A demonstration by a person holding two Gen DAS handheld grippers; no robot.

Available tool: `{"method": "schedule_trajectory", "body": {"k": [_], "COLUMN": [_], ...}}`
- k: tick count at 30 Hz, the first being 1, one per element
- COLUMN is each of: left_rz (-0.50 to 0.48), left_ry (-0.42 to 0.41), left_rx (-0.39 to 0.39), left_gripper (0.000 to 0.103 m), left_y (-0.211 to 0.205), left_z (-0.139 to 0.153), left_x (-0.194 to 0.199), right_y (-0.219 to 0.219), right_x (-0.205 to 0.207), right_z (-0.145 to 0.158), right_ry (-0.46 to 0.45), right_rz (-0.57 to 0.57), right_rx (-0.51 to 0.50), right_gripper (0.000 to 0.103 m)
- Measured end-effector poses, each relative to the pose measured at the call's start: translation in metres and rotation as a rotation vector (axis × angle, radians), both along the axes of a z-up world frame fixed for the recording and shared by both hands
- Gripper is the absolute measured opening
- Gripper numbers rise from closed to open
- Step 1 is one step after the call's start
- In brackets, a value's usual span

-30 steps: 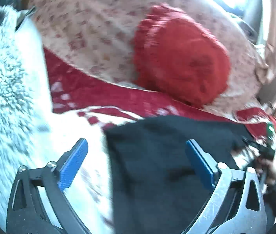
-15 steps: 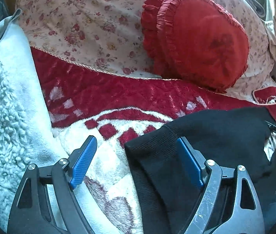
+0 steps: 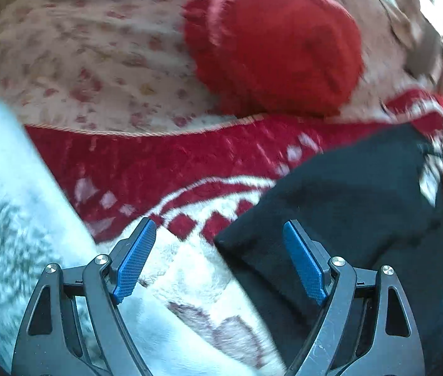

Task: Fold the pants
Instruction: 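Close the left tool on the pants edge near the right tool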

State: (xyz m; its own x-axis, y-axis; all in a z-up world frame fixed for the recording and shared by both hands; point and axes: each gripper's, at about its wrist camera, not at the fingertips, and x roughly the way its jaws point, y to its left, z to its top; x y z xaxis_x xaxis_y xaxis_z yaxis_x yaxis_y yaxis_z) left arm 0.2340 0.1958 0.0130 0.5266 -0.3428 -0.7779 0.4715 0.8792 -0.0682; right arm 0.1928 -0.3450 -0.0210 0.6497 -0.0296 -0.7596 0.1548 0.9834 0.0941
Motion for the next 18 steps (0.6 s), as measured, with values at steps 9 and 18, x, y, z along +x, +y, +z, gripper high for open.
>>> {"method": "schedule_trajectory", "body": {"k": [9, 18], "left_rz": [-0.144, -0.06], "left_ry": [0.129, 0.085], "left_rx": [-0.069, -0.049], "left_gripper": [0.047, 0.005], "left_y": [-0.019, -0.013], "left_z": [-0.019, 0.0], "left_x": [0.022, 0.009], "right_y": [0.0, 0.002], "right_x": [0.0, 0.0], "right_z": [0.0, -0.001], "right_ry": [0.001, 0.003], "right_rz": [0.0, 0.001], "right_rx": [-0.017, -0.032], "right_gripper": [0.015, 0.015]}}
